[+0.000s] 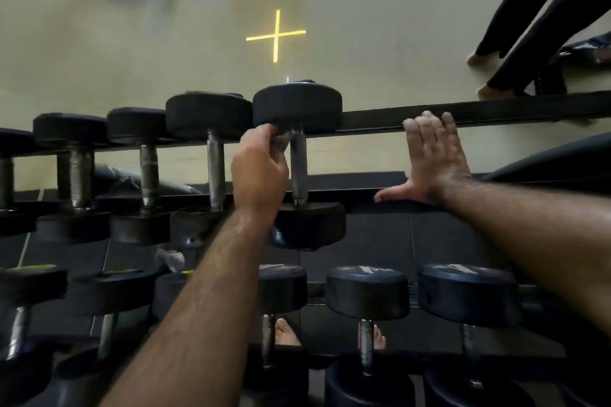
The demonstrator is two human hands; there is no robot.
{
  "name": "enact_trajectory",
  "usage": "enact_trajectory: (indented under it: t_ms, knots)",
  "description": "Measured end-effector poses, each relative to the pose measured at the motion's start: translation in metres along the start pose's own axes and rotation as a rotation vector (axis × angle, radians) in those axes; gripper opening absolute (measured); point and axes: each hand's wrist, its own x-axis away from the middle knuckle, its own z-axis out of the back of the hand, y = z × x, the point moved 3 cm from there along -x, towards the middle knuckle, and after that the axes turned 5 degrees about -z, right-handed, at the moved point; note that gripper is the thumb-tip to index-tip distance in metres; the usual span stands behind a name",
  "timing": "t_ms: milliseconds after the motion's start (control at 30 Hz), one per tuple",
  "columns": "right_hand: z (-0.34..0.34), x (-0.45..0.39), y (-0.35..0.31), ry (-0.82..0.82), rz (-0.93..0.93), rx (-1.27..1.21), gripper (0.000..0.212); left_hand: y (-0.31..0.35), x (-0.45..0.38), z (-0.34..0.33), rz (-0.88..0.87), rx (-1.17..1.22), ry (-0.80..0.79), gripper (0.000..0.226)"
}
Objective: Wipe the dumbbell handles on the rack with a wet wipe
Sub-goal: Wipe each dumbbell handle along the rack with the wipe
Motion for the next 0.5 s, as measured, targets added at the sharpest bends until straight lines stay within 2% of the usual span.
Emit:
enact_trajectory:
  t_ms: [67,200,233,367,433,500]
  knots:
    - [-0.003,-0.002,0.003,0.033,0.032,-0.031,0.169,0.006,-0.007,-0.003,-0.095,-0.046,-0.020,0.009]
    - [-0.009,-0.002,0.001,0.060,0.064,-0.077,0.165,-0.002,0.004,0.004,-0.392,-0.119,-0.294,0.017]
    - [-0.008,-0.002,0.001,0.061,0.062,-0.073,0.165,-0.005,0.011,0.008,-0.461,-0.153,-0.316,0.017]
    - [-0.011,-0.001,0.001,0.035,0.054,-0.064,0.165,0.001,0.002,0.007,-0.558,-0.218,-0.105,0.015]
    - [-0.011,-0.002,0.001,0.046,0.049,-0.063,0.164,0.003,-0.008,-0.009,-0.690,-0.287,-0.126,0.015]
    - [-0.011,-0.002,0.001,0.066,0.048,-0.072,0.164,-0.009,-0.017,-0.016,-0.667,-0.349,-0.155,0.015]
